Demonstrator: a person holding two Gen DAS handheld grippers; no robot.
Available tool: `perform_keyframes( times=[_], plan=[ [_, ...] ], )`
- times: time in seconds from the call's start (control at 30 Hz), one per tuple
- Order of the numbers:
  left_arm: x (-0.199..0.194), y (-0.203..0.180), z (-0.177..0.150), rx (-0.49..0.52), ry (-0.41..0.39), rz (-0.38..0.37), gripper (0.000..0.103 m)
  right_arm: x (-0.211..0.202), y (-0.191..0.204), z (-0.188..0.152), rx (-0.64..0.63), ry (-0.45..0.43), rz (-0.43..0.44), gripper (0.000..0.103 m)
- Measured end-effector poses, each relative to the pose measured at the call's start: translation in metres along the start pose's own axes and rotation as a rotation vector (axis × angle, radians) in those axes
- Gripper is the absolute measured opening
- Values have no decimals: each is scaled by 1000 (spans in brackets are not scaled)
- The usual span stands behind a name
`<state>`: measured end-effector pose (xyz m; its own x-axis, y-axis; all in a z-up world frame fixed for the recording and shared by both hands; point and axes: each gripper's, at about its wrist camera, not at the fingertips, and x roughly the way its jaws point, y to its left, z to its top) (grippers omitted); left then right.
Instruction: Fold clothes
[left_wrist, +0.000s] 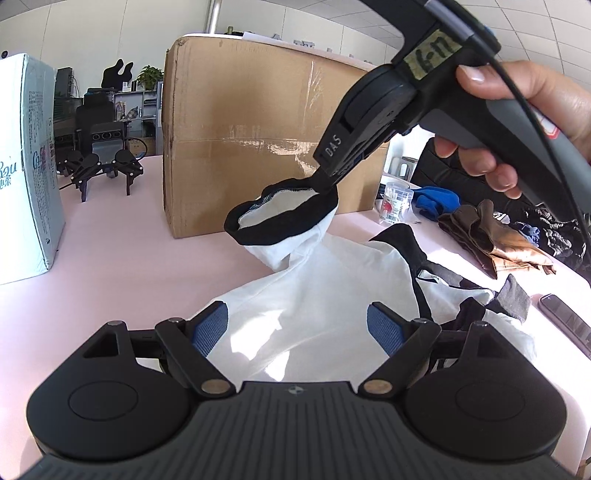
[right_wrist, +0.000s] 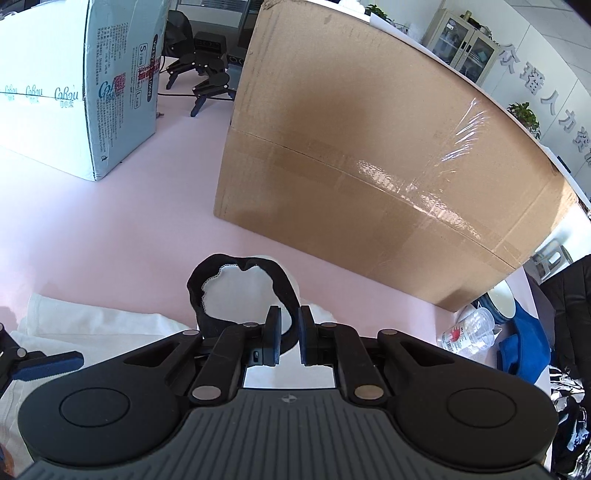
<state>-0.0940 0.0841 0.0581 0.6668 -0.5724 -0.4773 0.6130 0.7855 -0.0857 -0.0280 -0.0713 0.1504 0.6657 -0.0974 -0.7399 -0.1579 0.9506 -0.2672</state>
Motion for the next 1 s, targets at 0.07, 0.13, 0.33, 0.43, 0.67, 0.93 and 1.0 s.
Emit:
perform_keyframes(
  times=[0.07, 0.13, 0.33, 0.43, 0.67, 0.93, 1.0],
  plan=[
    [0, -1, -1, 10, -1, 0, 81, -13, -3, -10, 8, -24, 13, 8],
    [0, -2, -1, 15, -2, -4, 81, -25, -7, -22, 19, -49, 23, 8],
    [0, -1, -3, 5, -1, -1, 81, -33, -11, -42, 39, -48, 38, 9],
    [-1, 2, -2, -11, -5, 6, 81, -24, -10, -36, 62, -30, 64, 12],
    [-2, 5, -1, -19, -11, 4, 81, 17, 12, -3, 68, 32, 115, 34],
    [-3, 1, 0, 16, -15, 3, 81, 68, 43, 37, 56, 87, 42, 68],
    [-4, 3, 0, 10, -18, 7, 81, 78, 51, 41, 53, 102, 33, 66]
  ],
)
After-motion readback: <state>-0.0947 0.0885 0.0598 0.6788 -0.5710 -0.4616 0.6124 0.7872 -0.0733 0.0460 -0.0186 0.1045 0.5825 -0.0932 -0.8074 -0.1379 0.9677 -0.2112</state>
